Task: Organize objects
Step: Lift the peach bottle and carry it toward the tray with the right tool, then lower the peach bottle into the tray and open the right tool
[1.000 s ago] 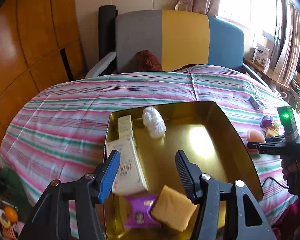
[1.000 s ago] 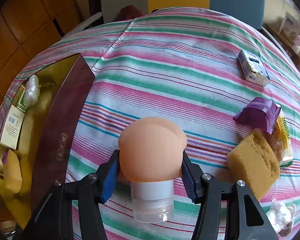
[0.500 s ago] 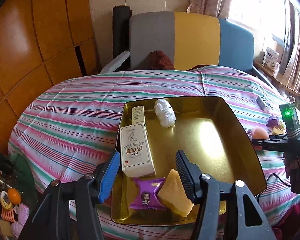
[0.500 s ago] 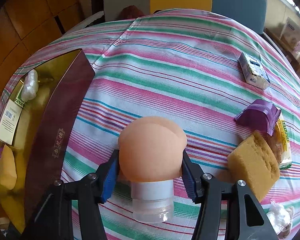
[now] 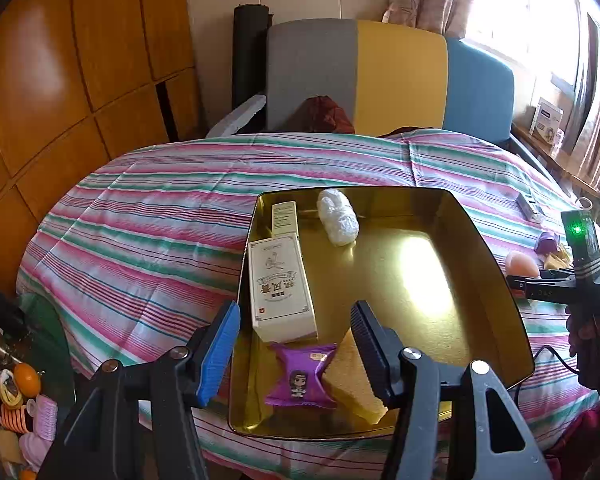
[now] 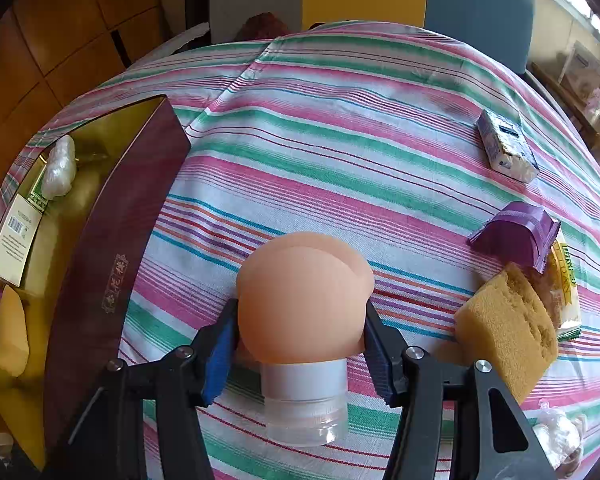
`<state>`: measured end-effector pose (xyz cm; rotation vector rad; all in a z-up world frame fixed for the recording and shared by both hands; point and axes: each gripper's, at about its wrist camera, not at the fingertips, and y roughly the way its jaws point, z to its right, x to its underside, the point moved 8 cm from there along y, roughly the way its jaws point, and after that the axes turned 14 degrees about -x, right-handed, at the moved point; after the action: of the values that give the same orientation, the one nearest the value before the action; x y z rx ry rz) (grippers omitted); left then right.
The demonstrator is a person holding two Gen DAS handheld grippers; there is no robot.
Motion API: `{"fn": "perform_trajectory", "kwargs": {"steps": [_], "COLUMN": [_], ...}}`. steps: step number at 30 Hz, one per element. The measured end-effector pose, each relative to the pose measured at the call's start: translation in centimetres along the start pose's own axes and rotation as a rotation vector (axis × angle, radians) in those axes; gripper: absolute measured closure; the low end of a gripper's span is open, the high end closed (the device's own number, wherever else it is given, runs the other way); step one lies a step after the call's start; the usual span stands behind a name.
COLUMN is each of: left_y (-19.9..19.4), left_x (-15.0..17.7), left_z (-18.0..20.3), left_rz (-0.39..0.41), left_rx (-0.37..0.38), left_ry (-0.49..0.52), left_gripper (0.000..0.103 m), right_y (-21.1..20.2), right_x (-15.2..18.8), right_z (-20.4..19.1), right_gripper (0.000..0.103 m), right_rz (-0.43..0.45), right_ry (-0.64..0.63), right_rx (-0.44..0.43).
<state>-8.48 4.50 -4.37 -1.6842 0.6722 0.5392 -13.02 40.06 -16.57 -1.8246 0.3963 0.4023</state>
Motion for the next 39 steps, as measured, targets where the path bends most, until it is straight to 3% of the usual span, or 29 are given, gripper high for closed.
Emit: {"fn": "perform_trajectory", "kwargs": {"steps": [7,11,16,19,23,26,32,39], "left_y": [0.3,0.7,1.1,1.5,1.9,2.2,3.0,3.9], "left_x": [0.3,0.8,1.5,2.0,2.7,3.1,3.7,4.3], "left_z": [-1.5,-3.5,-6.0,-7.3,-8.1,-8.4,-8.8,-9.1], "left_rz": [-0.012,-0.016,-0.031,-0.040,-0.054,-0.061,-0.084,-0.112], "left_rx": [0.013,0.003,-0.012,-0.013,-0.004,0.008,0.024,0.038], "left_ry": [-0.016,-0.035,-0.085,-0.110,-0.127,-0.139,-0.156,-0.176], "left_gripper": [0.045,0.045,0.045,0.045,0.045,0.045,0.045,0.045], "right_y": [-0.4,-3.7,-9.2,-9.7,-5.8,-1.2,6.2,8.7], "right_x": [-0.2,-1.5,-5.1,-6.7,-6.7,-6.3,-5.4,-5.6], "right_z": [0.2,-0.2,-6.0,-12.2,-20.1,-23.5,-25.6,-25.8], "right_gripper": [0.047,0.048,0.047,0.047,0.047,0.047,0.047,0.047], "right_rz": [0.003,0.062,0.184,0.187,0.098,0.018,-0.081,-0.102], "right_ry": [0.041,0.091,0.022,-0.057,-0.162,-0.161,-0.091,-0.079], "right_rx": [0.020,0.009,-0.063,-0.150,-0.211,-0.248,-0.247,-0.213]}}
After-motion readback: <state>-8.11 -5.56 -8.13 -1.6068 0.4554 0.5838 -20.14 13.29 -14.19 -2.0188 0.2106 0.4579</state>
